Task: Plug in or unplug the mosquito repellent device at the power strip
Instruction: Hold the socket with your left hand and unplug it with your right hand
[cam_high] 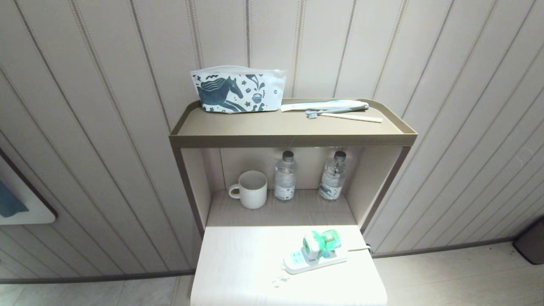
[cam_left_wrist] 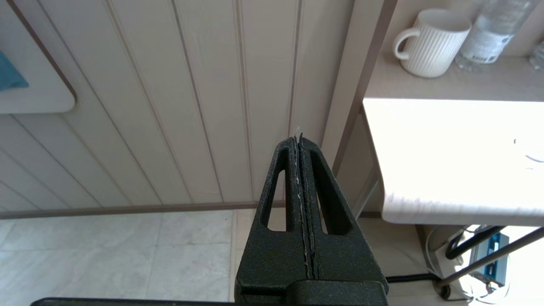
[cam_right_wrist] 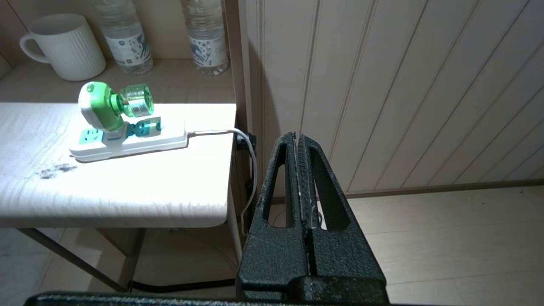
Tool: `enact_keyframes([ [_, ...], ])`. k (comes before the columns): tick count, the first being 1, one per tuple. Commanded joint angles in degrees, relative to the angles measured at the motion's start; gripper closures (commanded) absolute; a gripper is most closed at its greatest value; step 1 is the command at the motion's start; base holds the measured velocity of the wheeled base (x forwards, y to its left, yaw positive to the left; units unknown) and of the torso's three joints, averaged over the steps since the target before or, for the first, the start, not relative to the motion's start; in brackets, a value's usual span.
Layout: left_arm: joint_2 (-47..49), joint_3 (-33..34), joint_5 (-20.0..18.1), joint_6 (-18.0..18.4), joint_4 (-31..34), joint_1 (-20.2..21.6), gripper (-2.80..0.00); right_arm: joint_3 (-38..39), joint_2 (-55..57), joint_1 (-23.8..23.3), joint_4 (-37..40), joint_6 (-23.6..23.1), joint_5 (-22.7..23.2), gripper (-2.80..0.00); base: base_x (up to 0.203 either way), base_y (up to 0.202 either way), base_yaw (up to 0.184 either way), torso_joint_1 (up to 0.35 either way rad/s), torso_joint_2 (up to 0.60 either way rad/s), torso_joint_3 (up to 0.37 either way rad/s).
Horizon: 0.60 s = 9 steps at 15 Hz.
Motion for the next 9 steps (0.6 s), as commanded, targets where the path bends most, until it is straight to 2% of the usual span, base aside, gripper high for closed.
enact_keyframes([
  [1,-0.01,0.01,0.01,-0.01,0.06,0.00,0.00,0.00,0.08,0.00,-0.01,0.00,0.00,0.00,0.000,0.000,0.000,0.189,-0.38,-0.200],
  [3,0.07,0.01,0.01,-0.09,0.06,0.00,0.00,0.00,-0.01,0.00,-0.01,-0.07,0.00,0.00,0.000,0.000,0.000,0.150,-0.30,-0.152],
  [9,0.05,0.01,0.01,-0.01,0.06,0.00,0.00,0.00,-0.09,0.00,-0.01,-0.08,0.00,0.00,0.000,0.000,0.000,0.006,-0.01,-0.005],
])
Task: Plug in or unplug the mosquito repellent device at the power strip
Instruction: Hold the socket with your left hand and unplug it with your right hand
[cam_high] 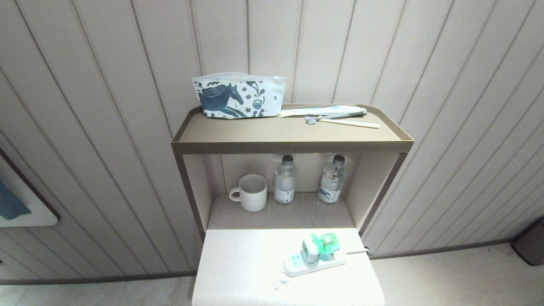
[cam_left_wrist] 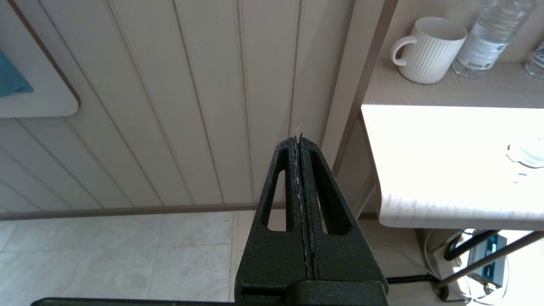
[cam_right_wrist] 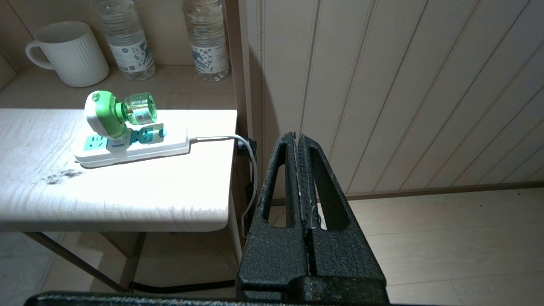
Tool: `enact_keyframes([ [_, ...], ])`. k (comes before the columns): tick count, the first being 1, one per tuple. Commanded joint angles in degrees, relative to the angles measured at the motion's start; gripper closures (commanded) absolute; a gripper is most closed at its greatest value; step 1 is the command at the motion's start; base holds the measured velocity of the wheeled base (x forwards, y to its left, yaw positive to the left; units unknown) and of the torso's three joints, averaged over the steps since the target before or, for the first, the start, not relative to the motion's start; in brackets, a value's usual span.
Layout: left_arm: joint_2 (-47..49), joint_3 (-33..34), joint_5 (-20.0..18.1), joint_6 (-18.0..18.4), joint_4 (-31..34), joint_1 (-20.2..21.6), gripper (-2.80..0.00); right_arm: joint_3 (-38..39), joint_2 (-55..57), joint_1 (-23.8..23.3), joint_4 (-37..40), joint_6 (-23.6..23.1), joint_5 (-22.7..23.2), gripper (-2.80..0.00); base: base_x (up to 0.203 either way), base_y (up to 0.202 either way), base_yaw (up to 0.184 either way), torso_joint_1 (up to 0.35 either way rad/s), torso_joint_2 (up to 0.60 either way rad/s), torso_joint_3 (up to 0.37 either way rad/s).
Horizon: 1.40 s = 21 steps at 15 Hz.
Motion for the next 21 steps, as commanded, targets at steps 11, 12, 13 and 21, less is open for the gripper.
enact_keyframes([
  [11,-0.01,0.01,0.01,-0.03,0.07,0.00,0.00,-12.56,2.33,-0.03,6.68,-0.85,-0.33,0.00,0.000,0.000,0.000,0.000,0.00,0.000],
  [12,-0.01,0.01,0.01,-0.03,0.07,0.00,0.00,-20.60,5.16,0.05,9.25,-0.88,0.30,0.00,0.000,0.000,0.000,0.000,0.00,0.000],
  [13,0.00,0.01,0.01,-0.03,0.07,0.00,0.00,-27.36,9.78,0.38,11.21,-0.90,1.41,0.00,0.000,0.000,0.000,0.000,0.00,0.000],
  [21,-0.01,0.01,0.01,-0.03,0.07,0.00,0.00,-70.99,61.47,15.33,30.55,-10.47,6.12,0.00,0.000,0.000,0.000,0.000,0.00,0.000],
])
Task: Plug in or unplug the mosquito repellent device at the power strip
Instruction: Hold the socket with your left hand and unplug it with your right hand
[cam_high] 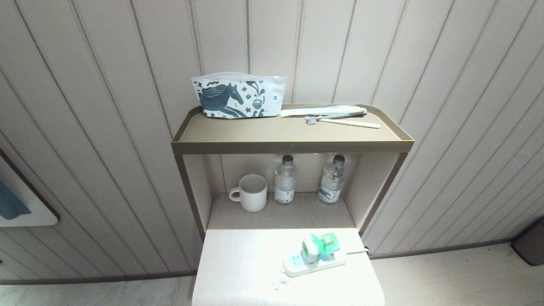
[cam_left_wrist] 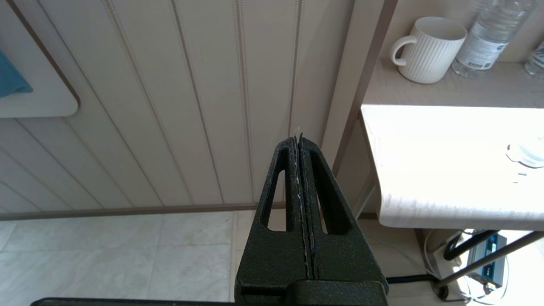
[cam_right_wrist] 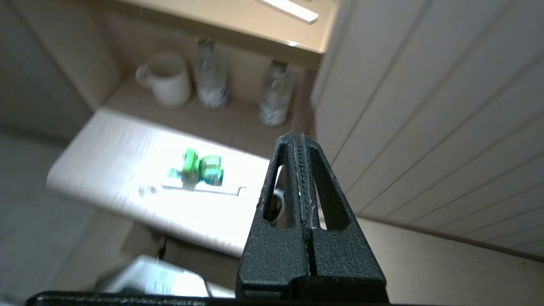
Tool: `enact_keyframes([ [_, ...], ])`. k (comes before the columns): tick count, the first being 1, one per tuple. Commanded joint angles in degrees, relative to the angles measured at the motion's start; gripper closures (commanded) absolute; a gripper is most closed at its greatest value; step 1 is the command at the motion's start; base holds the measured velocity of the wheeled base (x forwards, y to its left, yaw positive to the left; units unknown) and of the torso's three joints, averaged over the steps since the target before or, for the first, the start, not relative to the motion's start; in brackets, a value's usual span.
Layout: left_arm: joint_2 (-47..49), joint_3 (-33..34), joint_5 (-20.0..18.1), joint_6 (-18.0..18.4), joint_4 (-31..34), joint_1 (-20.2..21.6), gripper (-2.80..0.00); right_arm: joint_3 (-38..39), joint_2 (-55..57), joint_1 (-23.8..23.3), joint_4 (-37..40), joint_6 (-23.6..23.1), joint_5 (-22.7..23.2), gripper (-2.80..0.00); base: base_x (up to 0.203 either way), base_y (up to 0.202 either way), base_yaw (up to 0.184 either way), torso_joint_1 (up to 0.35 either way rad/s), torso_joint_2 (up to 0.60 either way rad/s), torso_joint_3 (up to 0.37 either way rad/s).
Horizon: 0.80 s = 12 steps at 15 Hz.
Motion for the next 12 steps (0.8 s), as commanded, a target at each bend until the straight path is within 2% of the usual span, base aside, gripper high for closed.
enact_keyframes([
  [1,0.08,0.01,0.01,0.02,0.06,0.00,0.00,-8.17,17.66,11.46,7.23,-5.18,-0.04,0.00,0.000,0.000,0.000,0.000,0.00,0.000],
  [2,-0.01,0.01,0.01,0.02,0.06,0.00,0.00,-9.32,21.37,15.84,9.29,-7.62,-0.11,0.00,0.000,0.000,0.000,0.000,0.00,0.000],
  [3,0.08,0.01,0.01,0.02,0.06,0.00,0.00,-10.27,24.95,18.25,10.79,-10.37,-0.17,0.00,0.000,0.000,0.000,0.000,0.00,0.000],
  [6,0.02,0.01,0.01,0.02,0.06,0.00,0.00,-13.18,31.99,20.32,13.28,-19.84,-0.41,0.00,0.000,0.000,0.000,0.000,0.00,0.000],
  [7,-0.01,0.01,0.01,0.02,0.06,0.00,0.00,-13.78,34.16,20.41,14.30,-22.77,-2.02,0.00,0.000,0.000,0.000,0.000,0.00,0.000],
  [10,0.08,0.01,0.01,0.02,0.06,0.00,0.00,-13.98,38.02,21.82,16.99,-31.62,-16.56,0.00,0.000,0.000,0.000,0.000,0.00,0.000],
  [12,0.08,0.01,0.01,0.02,0.06,0.00,0.00,-13.55,38.70,25.25,19.58,-35.05,-24.91,0.00,0.000,0.000,0.000,0.000,0.00,0.000],
])
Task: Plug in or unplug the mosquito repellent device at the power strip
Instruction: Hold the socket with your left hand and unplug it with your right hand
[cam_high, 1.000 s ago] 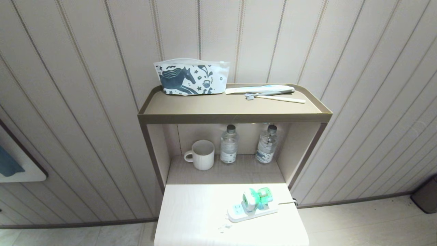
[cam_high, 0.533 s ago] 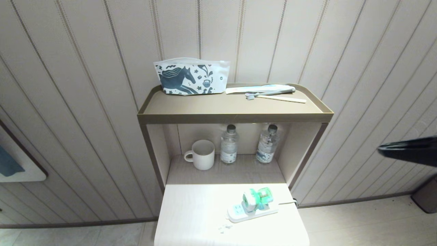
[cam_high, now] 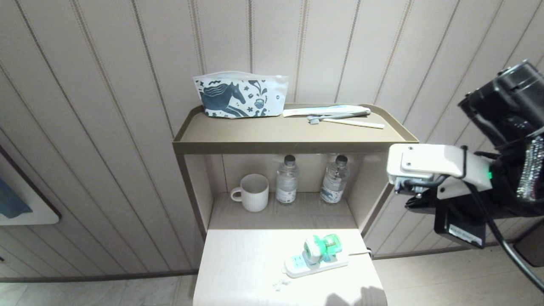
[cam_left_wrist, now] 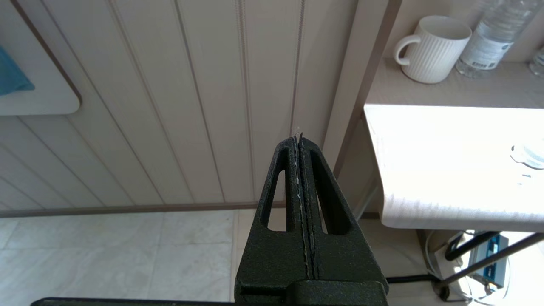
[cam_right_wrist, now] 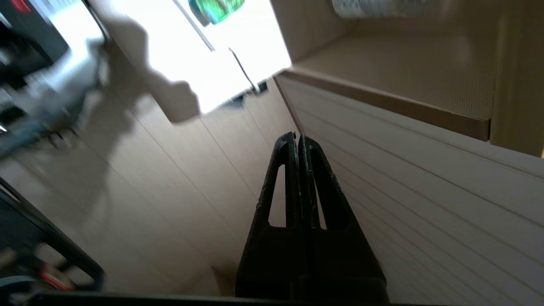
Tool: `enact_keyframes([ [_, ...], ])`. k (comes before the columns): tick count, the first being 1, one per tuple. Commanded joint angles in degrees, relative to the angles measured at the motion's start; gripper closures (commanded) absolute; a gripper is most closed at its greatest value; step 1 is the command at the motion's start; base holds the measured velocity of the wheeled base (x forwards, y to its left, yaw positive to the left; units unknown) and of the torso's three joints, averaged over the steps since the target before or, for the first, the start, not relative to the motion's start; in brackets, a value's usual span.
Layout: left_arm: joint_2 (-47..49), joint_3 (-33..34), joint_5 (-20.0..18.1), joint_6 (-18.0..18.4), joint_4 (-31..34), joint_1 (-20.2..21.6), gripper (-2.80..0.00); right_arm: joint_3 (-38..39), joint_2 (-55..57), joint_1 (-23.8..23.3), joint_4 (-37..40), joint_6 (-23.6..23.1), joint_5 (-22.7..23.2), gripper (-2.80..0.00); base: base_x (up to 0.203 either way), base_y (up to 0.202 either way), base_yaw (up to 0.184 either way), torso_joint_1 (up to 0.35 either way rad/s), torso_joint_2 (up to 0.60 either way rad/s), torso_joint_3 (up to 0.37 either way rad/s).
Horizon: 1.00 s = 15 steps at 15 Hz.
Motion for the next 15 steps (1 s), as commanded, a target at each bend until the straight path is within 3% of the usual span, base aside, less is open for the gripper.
enact_keyframes([
  [1,0.03,0.01,0.01,0.01,0.07,0.00,0.00,0.63,2.37,4.52,2.40,-2.08,-8.51,0.00,0.000,0.000,0.000,0.000,0.00,0.000],
  [9,0.08,0.01,0.01,0.01,0.07,0.00,0.00,3.25,8.34,4.92,1.30,-2.24,-7.79,0.00,0.000,0.000,0.000,0.000,0.00,0.000],
  [14,0.08,0.01,0.01,0.01,0.07,0.00,0.00,5.11,14.73,4.50,-7.94,-2.31,-4.45,0.00,0.000,0.000,0.000,0.000,0.00,0.000],
  [15,-0.01,0.01,0.01,0.01,0.07,0.00,0.00,4.96,16.69,4.50,-8.66,-2.65,-4.02,-2.80,0.000,0.000,0.000,0.000,0.00,0.000],
])
